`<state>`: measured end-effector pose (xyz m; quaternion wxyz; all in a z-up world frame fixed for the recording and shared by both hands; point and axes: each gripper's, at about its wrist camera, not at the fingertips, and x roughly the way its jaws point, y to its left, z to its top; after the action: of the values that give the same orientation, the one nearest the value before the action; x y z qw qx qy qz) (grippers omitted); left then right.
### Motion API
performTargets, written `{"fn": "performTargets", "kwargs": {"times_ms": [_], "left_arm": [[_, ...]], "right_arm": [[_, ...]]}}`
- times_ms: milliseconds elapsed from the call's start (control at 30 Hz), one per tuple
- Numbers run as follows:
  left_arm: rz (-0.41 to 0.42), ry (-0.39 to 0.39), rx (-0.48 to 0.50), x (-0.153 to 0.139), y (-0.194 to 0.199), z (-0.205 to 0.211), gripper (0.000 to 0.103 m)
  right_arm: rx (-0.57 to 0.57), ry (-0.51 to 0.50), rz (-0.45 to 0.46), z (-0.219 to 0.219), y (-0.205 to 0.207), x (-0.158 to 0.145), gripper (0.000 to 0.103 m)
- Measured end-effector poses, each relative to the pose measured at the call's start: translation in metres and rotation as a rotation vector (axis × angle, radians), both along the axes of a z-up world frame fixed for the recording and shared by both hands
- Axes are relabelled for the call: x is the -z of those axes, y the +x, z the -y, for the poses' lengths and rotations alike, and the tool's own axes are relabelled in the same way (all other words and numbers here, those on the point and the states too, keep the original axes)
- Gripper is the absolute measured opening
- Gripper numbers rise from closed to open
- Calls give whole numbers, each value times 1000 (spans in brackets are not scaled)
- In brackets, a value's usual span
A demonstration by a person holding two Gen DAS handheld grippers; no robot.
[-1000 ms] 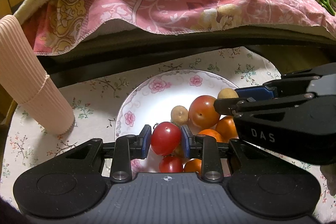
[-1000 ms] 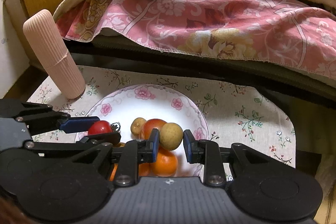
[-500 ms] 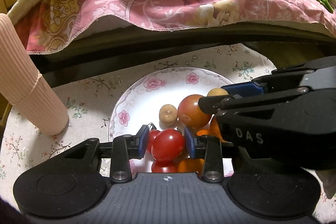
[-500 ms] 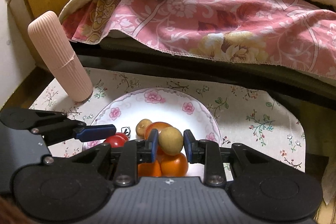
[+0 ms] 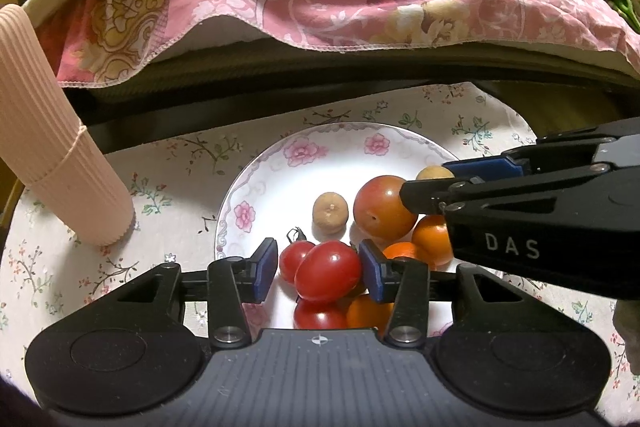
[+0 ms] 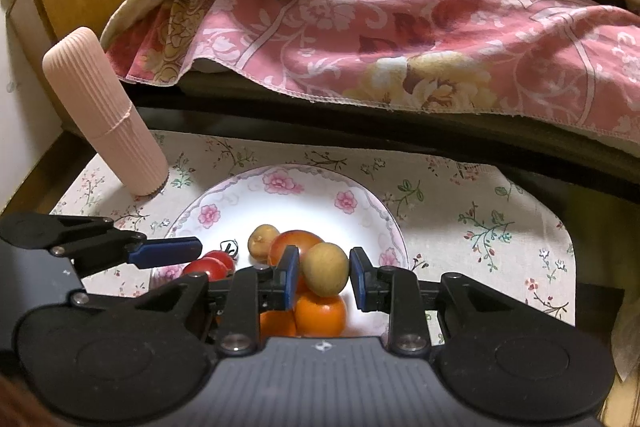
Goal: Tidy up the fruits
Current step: 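Lower both fruits into the plate and open both tools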
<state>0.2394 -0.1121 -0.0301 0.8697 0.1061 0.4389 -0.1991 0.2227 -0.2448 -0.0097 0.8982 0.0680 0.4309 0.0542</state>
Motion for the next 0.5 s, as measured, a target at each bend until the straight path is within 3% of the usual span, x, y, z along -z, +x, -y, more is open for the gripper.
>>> {"fn": "performTargets", "kwargs": {"times_ms": [500], "left_arm": [[-19,2,-22,-5,3,-4,61]], "right_arm": [[19,27,-55,5,-4,0,30]]}}
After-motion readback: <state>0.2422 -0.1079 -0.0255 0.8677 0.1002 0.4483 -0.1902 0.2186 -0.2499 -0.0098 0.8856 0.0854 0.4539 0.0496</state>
